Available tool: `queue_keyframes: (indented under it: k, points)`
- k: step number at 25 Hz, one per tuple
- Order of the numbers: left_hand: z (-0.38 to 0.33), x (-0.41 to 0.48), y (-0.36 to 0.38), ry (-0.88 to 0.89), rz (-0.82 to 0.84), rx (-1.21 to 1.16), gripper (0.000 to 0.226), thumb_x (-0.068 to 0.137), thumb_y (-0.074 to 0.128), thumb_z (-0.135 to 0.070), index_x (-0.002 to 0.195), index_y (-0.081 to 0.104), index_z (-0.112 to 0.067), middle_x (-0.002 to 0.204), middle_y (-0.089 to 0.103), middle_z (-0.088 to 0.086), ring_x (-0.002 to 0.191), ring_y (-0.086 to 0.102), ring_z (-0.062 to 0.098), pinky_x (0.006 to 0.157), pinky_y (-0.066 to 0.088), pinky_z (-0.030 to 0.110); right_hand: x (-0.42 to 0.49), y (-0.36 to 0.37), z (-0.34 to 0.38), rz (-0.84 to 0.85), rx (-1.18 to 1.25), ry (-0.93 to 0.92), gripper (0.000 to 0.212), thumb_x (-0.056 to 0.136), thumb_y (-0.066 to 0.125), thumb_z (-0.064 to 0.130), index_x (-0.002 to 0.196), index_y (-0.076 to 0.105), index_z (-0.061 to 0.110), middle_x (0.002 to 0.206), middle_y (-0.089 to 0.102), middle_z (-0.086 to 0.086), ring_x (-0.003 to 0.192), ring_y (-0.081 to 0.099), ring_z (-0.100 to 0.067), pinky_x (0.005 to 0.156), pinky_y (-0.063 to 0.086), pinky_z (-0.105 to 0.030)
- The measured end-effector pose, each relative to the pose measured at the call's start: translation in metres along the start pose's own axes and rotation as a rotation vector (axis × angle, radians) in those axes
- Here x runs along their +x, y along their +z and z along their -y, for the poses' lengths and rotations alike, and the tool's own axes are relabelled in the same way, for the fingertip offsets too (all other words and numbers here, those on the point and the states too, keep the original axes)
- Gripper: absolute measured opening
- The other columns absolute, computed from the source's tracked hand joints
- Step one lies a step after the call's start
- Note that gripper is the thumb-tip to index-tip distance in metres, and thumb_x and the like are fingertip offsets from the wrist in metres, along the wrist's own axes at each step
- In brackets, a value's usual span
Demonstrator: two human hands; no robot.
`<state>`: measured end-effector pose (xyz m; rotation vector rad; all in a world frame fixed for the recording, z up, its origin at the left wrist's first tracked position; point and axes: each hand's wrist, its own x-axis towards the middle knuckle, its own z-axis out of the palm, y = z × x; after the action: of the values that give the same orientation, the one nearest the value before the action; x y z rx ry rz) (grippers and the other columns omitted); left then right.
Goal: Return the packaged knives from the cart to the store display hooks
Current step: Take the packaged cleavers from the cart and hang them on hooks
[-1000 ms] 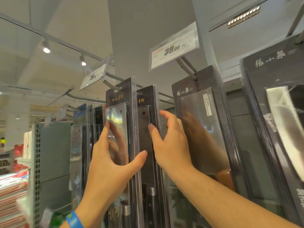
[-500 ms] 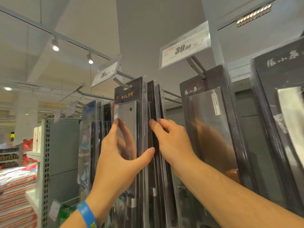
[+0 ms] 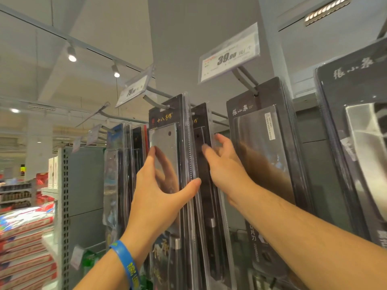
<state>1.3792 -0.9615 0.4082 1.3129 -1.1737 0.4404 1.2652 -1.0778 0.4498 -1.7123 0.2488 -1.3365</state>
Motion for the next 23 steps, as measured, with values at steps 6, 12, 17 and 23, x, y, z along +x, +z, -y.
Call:
queue_keyframes:
  k: [6, 12, 17, 23]
  points:
    - [-0.006, -0.004, 0.003, -0.012, -0.024, -0.011, 0.118, 0.053, 0.07, -0.075, 0.153, 0.015, -0.045, 0.104, 0.051, -0.013, 0.087, 0.056, -0.015, 0.063, 0.044, 0.003, 0.003, -0.005, -0.006, 0.106, -0.013, -0.013, 0.029, 0.107, 0.052, 0.023, 0.134, 0.06, 0.028, 0.128, 0.07, 0.008, 0.118, 0.065, -0.008, 0.107, 0.05, -0.039]
    - [-0.005, -0.006, 0.005, -0.029, -0.044, 0.009, 0.118, 0.053, 0.072, -0.078, 0.153, 0.016, -0.047, 0.118, 0.056, 0.006, 0.102, 0.061, 0.004, 0.082, 0.051, 0.016, -0.001, 0.002, -0.005, 0.159, 0.038, -0.045, 0.03, 0.108, 0.051, 0.023, 0.136, 0.059, 0.027, 0.13, 0.069, 0.006, 0.12, 0.064, -0.011, 0.106, 0.05, -0.041]
    - [0.0, -0.004, 0.002, -0.05, -0.013, 0.05, 0.123, 0.047, 0.068, -0.088, 0.151, 0.013, -0.051, 0.132, 0.053, 0.009, 0.114, 0.059, 0.016, 0.098, 0.052, 0.038, -0.002, -0.002, -0.007, 0.166, 0.033, -0.035, 0.03, 0.107, 0.052, 0.024, 0.136, 0.061, 0.029, 0.127, 0.071, 0.007, 0.119, 0.065, -0.013, 0.11, 0.048, -0.045]
    - [0.001, -0.006, -0.004, -0.042, -0.019, 0.002, 0.128, 0.045, 0.068, -0.09, 0.153, 0.015, -0.046, 0.126, 0.055, -0.003, 0.098, 0.06, 0.002, 0.08, 0.046, 0.017, -0.013, -0.012, -0.009, 0.06, 0.01, 0.022, 0.029, 0.108, 0.049, 0.026, 0.135, 0.06, 0.023, 0.11, 0.074, 0.005, 0.099, 0.071, -0.01, 0.088, 0.054, -0.028]
